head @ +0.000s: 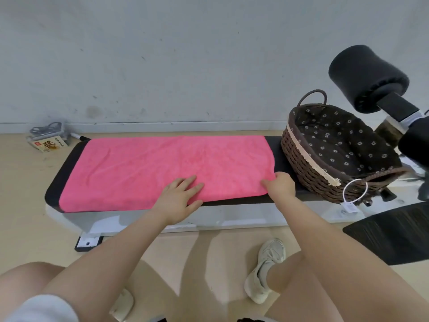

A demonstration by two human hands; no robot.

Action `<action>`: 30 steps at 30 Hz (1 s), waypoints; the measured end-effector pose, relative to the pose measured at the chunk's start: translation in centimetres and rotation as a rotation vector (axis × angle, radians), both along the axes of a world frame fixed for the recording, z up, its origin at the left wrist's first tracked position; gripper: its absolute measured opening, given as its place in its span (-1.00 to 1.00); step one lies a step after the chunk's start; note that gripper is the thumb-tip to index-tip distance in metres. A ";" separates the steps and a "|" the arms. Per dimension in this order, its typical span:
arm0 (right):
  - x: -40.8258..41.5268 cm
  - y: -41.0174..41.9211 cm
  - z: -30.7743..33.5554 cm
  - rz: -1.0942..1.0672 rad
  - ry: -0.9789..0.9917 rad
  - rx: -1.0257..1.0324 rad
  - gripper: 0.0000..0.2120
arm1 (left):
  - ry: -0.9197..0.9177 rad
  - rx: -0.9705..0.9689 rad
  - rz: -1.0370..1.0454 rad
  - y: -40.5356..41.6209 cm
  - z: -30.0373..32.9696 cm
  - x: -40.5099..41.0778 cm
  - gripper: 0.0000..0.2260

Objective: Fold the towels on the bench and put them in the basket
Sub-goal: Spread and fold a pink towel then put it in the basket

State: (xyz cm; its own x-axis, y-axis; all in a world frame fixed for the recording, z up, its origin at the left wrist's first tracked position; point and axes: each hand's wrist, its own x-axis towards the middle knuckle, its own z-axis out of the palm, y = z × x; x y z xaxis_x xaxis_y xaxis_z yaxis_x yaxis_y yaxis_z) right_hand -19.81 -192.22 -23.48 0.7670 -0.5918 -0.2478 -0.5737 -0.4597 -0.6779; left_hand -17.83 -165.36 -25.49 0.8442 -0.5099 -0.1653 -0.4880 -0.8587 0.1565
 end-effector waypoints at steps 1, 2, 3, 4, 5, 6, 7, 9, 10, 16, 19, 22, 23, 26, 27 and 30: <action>0.1 0.6 0.1 0.007 -0.033 0.023 -0.76 | 0.004 -0.001 -0.001 0.1 -0.1 0.1 -0.17; 0.2 1.2 0.2 0.009 -0.077 0.046 -0.86 | 0.004 0.001 -0.002 0.1 -0.1 0.1 -0.17; 0.1 1.9 0.4 0.016 -0.128 0.063 -0.97 | 0.000 0.002 -0.006 0.2 -0.2 0.1 -0.17; 0.2 2.5 0.6 0.022 -0.175 0.084 -0.92 | -0.004 0.001 -0.011 0.3 -0.3 0.0 -0.17; 0.4 3.2 0.8 0.035 -0.221 0.108 -0.85 | -0.005 -0.006 -0.016 0.3 -0.4 0.0 -0.17; 0.6 4.0 1.3 0.064 -0.262 0.131 -0.82 | -0.005 -0.017 -0.023 0.3 -0.4 0.0 -0.18; 0.9 5.0 1.8 0.099 -0.301 0.147 -0.81 | -0.003 -0.028 -0.031 0.3 -0.5 0.0 -0.18; 1.6 7.1 3.0 0.176 -0.361 0.190 -0.77 | 0.018 -0.092 -0.057 0.6 -0.4 0.5 -0.21; 1.9 8.3 3.5 0.224 -0.384 0.220 -0.76 | 0.038 -0.166 -0.067 0.9 -0.2 0.9 -0.24; 4.2 15.8 4.6 0.512 -0.410 0.332 -0.77 | -0.044 -0.468 0.011 5.0 0.7 2.3 -0.47; 5.1 19.8 3.9 0.677 -0.403 0.190 -0.79 | -0.107 -0.499 0.167 9.2 0.5 1.9 -0.49; 5.7 23.4 2.8 0.834 -0.340 0.018 -0.78 | -0.266 -0.497 0.316 14.4 -0.7 1.0 -0.59; 5.9 24.4 2.4 0.872 -0.315 -0.031 -0.76 | -0.312 -0.487 0.365 15.9 -1.1 0.6 -0.61; 6.2 27.0 1.2 0.947 -0.268 -0.148 -0.74 | -0.355 -0.517 0.626 18.9 -1.9 -0.1 -0.74; 6.3 27.8 0.8 0.971 -0.250 -0.194 -0.73 | -0.357 -0.550 0.712 19.5 -2.2 -0.3 -0.78; 6.2 29.5 0.1 1.081 -0.173 -0.384 -0.67 | -0.316 -0.684 0.886 20.5 -2.8 -0.9 -0.76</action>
State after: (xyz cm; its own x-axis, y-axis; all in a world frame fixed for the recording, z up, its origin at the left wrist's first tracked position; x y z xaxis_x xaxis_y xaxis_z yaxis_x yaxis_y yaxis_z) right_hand -13.60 -162.71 -23.38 0.9245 0.3795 -0.0364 0.3308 -0.8460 -0.4182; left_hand -18.73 -144.84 -28.27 0.9040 0.3788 0.1981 0.1411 -0.7019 0.6982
